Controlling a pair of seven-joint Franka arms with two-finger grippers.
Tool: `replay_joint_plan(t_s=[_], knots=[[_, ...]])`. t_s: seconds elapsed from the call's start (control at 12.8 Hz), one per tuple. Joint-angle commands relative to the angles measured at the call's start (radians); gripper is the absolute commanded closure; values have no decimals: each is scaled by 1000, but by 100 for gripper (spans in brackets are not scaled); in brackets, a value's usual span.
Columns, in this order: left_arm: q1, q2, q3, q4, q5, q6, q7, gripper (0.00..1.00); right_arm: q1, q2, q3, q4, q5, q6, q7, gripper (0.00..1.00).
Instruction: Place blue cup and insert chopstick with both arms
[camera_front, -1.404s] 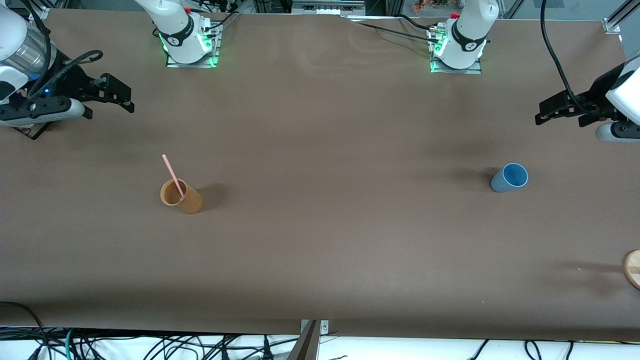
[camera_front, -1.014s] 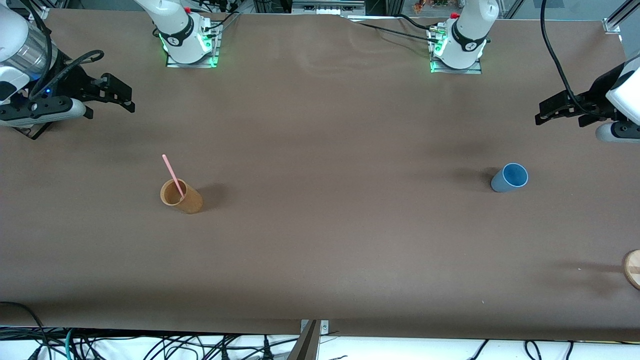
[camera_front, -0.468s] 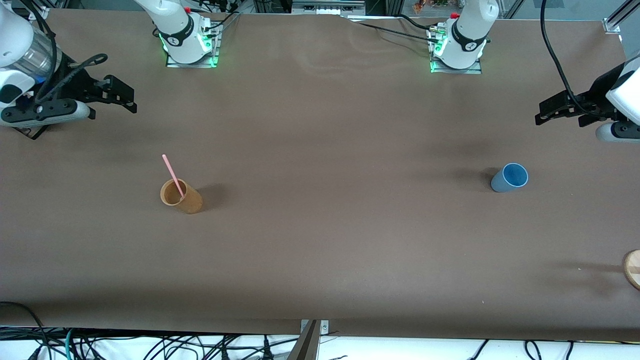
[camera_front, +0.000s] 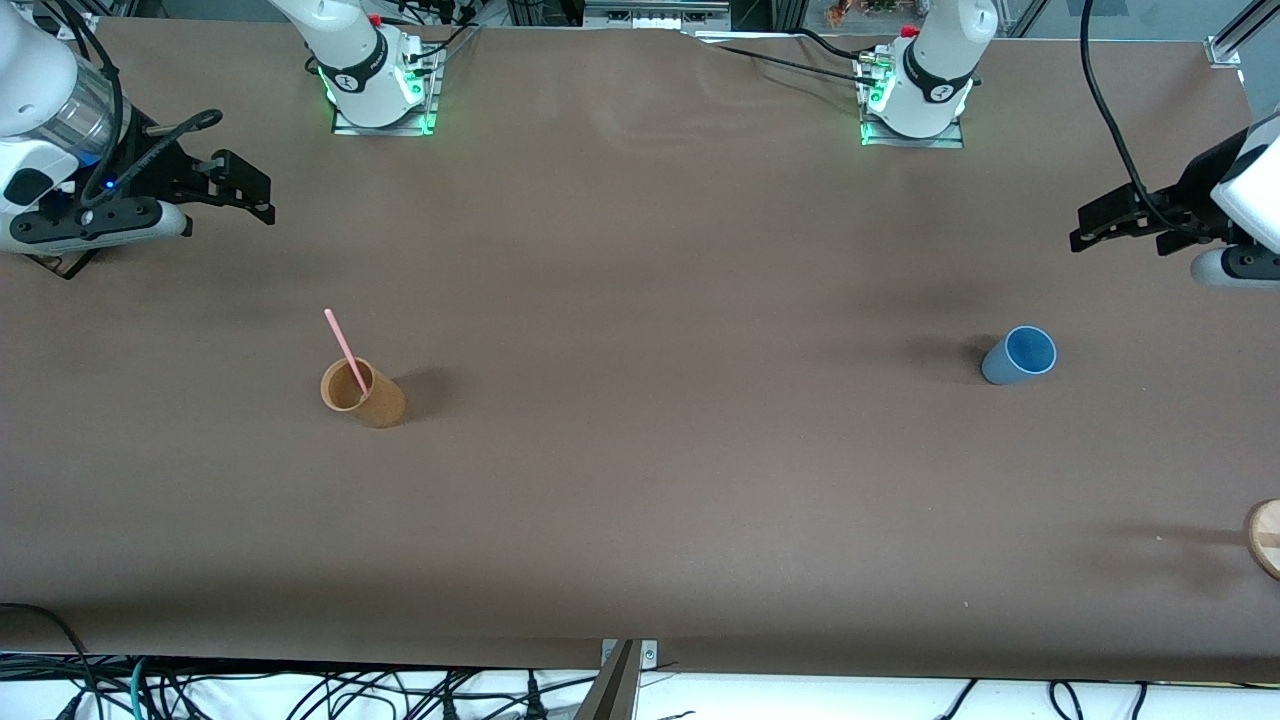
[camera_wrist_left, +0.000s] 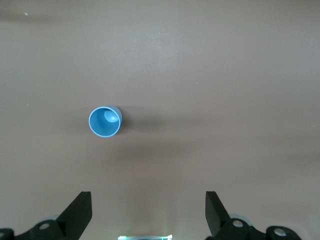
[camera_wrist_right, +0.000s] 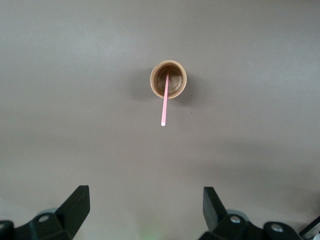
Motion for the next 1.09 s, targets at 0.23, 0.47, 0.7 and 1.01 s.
replay_joint_plan(t_s=[0.23,0.47,0.7,1.01], knots=[[8,24,-1,-4,-4,63,7,0,10,-31,-10,-43,-15,13,-14,0],[4,38,-4,-2,3,69,3,0,10,-30,-10,-43,-15,16,-14,0],[8,69,-2,1,13,72,9,0,10,-30,-10,-45,-15,13,-16,0],[15,161,-2,-60,61,169,33,0,10,-30,-10,-45,-15,12,-29,0]])
